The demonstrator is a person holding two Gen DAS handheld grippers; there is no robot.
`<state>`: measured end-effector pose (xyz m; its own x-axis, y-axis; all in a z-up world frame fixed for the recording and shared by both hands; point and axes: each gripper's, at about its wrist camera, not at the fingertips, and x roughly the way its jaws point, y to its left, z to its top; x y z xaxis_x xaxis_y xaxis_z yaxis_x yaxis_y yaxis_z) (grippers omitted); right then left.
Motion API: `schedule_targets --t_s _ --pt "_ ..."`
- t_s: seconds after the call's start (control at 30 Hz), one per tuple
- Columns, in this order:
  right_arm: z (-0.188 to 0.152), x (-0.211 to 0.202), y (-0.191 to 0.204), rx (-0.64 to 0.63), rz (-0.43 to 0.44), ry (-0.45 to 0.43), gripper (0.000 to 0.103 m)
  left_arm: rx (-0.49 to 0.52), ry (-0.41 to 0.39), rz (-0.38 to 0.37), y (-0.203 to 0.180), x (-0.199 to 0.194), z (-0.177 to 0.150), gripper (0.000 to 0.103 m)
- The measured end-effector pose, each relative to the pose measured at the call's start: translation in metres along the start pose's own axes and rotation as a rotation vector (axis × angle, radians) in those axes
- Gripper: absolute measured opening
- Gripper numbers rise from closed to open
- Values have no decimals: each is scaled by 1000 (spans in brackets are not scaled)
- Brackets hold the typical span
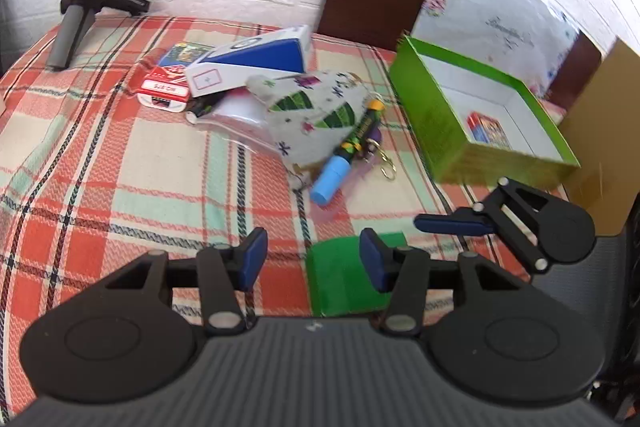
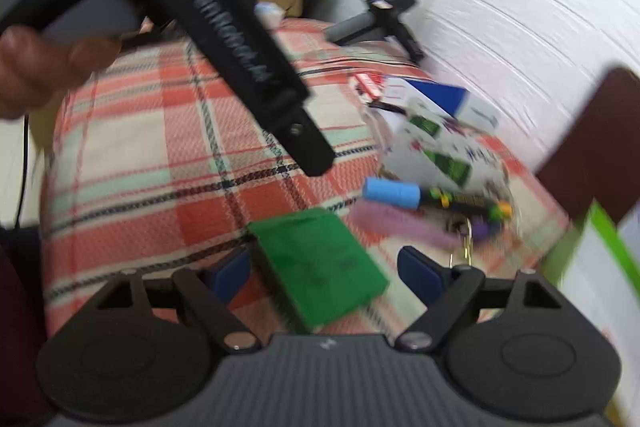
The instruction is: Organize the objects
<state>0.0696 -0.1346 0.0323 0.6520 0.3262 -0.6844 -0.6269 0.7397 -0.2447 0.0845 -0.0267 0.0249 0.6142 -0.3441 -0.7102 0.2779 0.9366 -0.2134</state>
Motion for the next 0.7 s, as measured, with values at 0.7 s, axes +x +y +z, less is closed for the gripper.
schedule_targets --t_s 0.7 --pt "-29 -16 7 393 -83 -148 54 25 88 -113 -36 23 6 47"
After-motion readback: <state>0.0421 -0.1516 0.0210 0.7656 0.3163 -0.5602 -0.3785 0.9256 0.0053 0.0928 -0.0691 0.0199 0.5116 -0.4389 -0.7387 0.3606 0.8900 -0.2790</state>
